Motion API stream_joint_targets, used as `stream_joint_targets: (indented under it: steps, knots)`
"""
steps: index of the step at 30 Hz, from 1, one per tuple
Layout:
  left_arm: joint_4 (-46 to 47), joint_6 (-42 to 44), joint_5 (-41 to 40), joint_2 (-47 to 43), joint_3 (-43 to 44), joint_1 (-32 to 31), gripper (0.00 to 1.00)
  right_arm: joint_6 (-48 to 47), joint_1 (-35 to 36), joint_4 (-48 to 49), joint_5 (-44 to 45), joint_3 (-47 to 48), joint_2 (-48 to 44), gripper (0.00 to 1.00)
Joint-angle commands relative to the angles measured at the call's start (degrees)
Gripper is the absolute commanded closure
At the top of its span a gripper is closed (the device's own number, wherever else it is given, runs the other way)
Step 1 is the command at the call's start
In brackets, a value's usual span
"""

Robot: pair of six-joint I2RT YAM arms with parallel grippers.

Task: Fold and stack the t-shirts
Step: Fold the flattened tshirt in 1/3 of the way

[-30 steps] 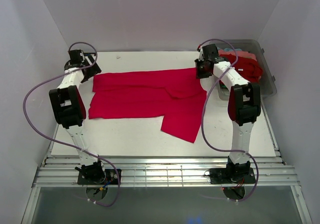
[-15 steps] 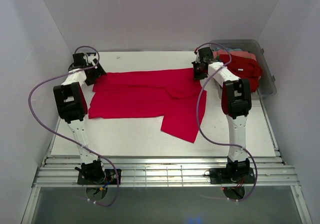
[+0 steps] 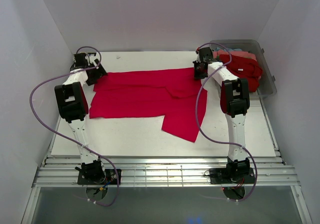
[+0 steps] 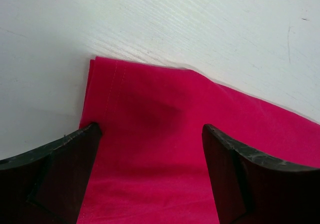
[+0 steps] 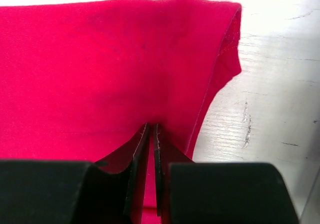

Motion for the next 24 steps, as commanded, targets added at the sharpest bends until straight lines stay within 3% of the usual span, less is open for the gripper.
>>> stream_joint_targets:
  steps: [1,8,13,19,24]
  knots:
    - [-3.6,0.7,-2.8,1.6,-2.3,-0.2,0.06,-0.4,-1.8,-4.2,4.2,-1.0,2.1,0.86]
    - [-2.6,1.0,-3.7,-6.2,-2.5,-0.8,0.05,-4.6,-2.5,-1.9,-0.7,-2.7,-1.4,0.82]
    - [0.2,1.0,-7.5,-21.2,-4.9,-1.9,0.02,-8.0,-2.4,11.7,-5.8,-12.3,-13.6,0.73]
    - [-2.3,-2.5,-13.1,-44.4,-23.3,-2.2,0.02,-6.2,-1.1,11.9,-3.0,-24.1,-34.0,0.64]
    - [-9.1,-3.2,-16.1,-53.0,-38.7,-2.8,0.02,-3.0,3.7,8.6,-1.7,-42.3,-46.2,0.60]
